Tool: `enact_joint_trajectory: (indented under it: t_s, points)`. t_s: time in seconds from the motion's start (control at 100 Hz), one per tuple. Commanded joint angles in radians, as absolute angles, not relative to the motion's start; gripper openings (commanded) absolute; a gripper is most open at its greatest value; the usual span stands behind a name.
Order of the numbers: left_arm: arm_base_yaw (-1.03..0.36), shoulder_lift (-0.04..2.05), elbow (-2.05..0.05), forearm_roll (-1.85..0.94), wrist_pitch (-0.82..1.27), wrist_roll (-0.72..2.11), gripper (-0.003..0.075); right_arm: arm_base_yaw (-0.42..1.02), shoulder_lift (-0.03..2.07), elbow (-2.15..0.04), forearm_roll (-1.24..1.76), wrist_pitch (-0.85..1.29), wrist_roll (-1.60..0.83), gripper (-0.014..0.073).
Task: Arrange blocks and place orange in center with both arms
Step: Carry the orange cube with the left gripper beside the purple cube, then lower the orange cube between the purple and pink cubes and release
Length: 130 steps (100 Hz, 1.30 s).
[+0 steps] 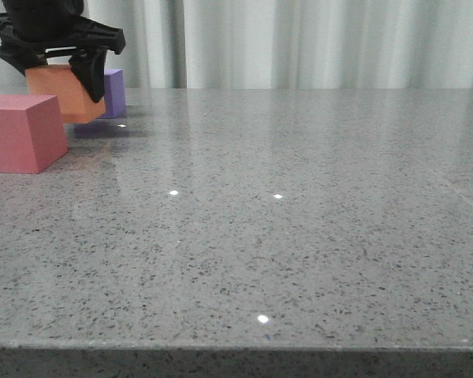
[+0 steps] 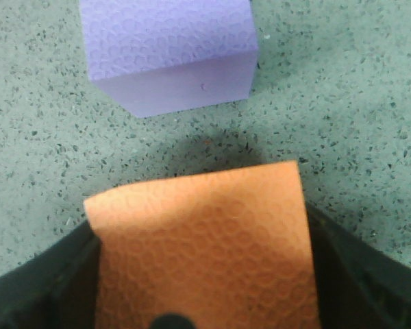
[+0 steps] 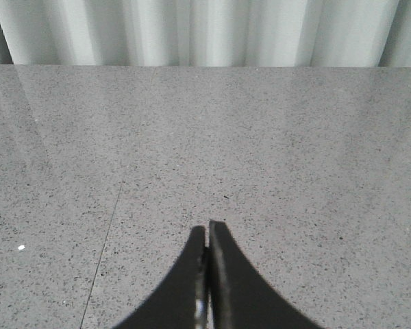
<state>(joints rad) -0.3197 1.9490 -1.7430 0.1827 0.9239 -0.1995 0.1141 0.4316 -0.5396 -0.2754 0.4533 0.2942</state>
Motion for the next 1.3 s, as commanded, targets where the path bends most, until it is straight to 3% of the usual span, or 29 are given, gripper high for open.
enact_joint_trajectory:
  t_s: [0.0,0.48,0.55,0.66,0.77,1.29]
  points:
    - [-0.319,1.906,-1.77,0.202,0.875,-0.197,0.0323,0.109,0.432,-0.56,-0.296,0.378,0.295,-0.0067]
    - [-0.319,1.954,-1.77,0.203,0.886,-0.197,0.0351,0.109,0.432,-0.56,-0.296,0.378,0.295,-0.0067]
    - [-0.319,1.956,-1.77,0.203,0.89,-0.197,0.0417,0.109,0.432,-0.56,-0.296,0.378,0.295,-0.0067]
    - [-0.319,1.953,-1.77,0.203,0.89,-0.197,0.0589,0.109,0.432,-0.56,-0.296,0.378,0.295,-0.0067]
    - [-0.319,1.947,-1.77,0.203,0.893,-0.197,0.0687,0.109,0.432,-0.56,-0.296,0.378,0.295,-0.0067]
    - [-0.319,1.663,-1.718,0.206,0.855,-0.253,0.0671,0.109,0.432,-0.56,-0.296,0.378,0.295,-0.0067]
